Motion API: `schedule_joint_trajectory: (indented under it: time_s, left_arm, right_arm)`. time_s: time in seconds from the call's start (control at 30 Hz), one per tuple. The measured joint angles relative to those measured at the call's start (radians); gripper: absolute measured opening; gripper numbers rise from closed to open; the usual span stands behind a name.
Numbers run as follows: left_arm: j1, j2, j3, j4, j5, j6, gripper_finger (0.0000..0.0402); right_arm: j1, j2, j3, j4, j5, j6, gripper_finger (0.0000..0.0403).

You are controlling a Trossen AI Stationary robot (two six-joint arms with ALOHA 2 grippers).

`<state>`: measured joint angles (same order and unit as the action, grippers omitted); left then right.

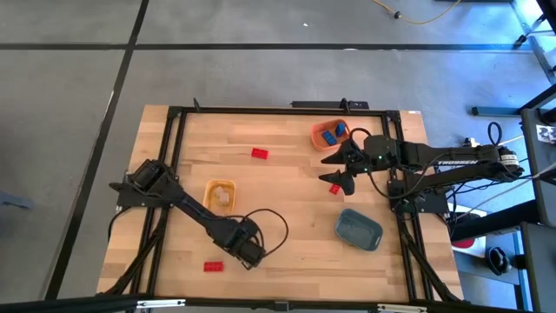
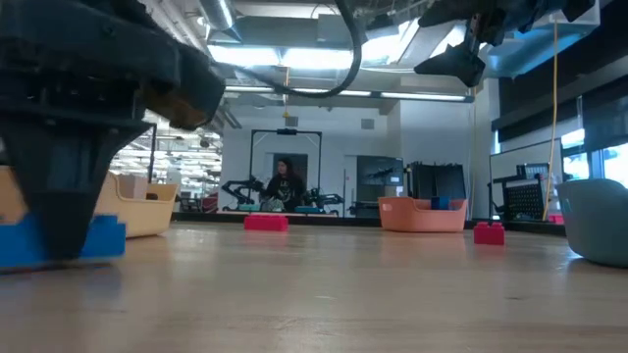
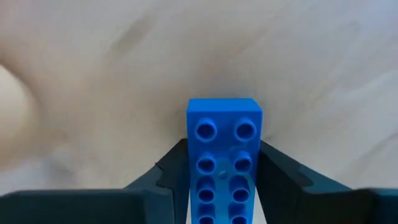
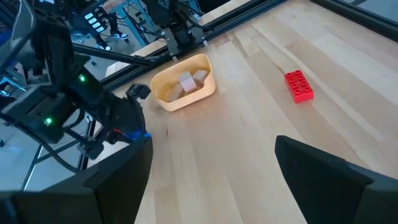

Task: Sort & place blocks by color
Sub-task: Put the blue game piece into the orange bin

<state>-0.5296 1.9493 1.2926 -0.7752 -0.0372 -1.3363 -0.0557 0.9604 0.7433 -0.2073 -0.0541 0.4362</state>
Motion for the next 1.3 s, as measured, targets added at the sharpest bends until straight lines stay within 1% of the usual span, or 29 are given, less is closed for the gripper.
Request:
schedule_joint_trajectory:
  time_s: [0.07,0.17,0.37,0.47,0.53,0.57,0.63,0.73,0.8,0.87,0.93,0.97,1.03,1.1,1.2,1.3]
  left_arm:
    - [0.012,-0.035,-0.001,-0.027,-0.029,0.052,0.0130]
    - [0.041,-0.120,0.002,-0.068,-0.117,0.150,0.0130]
    - [0.138,-0.313,0.002,-0.067,-0.344,0.442,0.0130]
    - [0.207,-0.410,-0.016,0.004,-0.423,0.598,0.0130]
    - [0.259,-0.480,-0.061,0.098,-0.433,0.699,0.0130]
    - [0.283,-0.514,-0.093,0.166,-0.424,0.751,0.0130]
    - [0.333,-0.585,-0.181,0.329,-0.377,0.825,0.0130]
    - [0.407,-0.685,-0.338,0.611,-0.245,0.895,0.0130]
    - [0.453,-0.733,-0.440,0.814,-0.175,0.903,0.0130]
    - [0.494,-0.764,-0.537,1.027,-0.127,0.903,0.0130]
    - [0.530,-0.773,-0.607,1.221,-0.092,0.895,0.0130]
    - [0.546,-0.773,-0.632,1.293,-0.073,0.885,0.0130]
    - [0.569,-0.772,-0.664,1.382,-0.035,0.870,0.0130]
    - [0.581,-0.773,-0.677,1.427,-0.023,0.864,0.0130]
    - [0.589,-0.772,-0.678,1.427,-0.012,0.856,0.0130]
    - [0.589,-0.772,-0.676,1.437,0.034,0.867,0.0130]
  right_arm:
    - [0.000,0.000,0.000,0.000,0.000,0.000,0.0342]
    - [0.000,0.000,0.000,0.001,0.000,0.000,0.0342]
    - [0.000,0.000,0.001,0.021,0.000,0.002,0.0342]
    - [0.000,0.000,0.001,0.044,0.000,0.001,0.0342]
    - [0.000,0.000,0.001,0.060,0.000,0.002,0.0342]
    - [0.000,0.000,0.001,0.067,0.000,0.001,0.0342]
    - [0.000,0.000,0.001,0.073,0.000,-0.002,0.0342]
    - [0.000,0.000,0.001,0.073,0.000,-0.002,0.0342]
    - [0.000,0.000,0.001,0.075,0.000,-0.001,0.0342]
    - [0.000,0.000,0.001,0.084,0.000,0.000,0.0342]
    - [0.000,0.000,0.001,0.090,0.000,0.000,0.0342]
    - [0.000,0.000,0.001,0.099,0.000,0.000,0.0342]
    - [0.000,0.000,0.001,0.120,0.000,0.004,0.0342]
    - [0.000,0.000,0.001,0.137,0.000,0.003,0.0342]
    - [0.000,0.000,0.001,0.151,0.014,-0.028,0.0342]
    - [0.000,0.000,0.001,0.151,0.019,-0.061,0.0342]
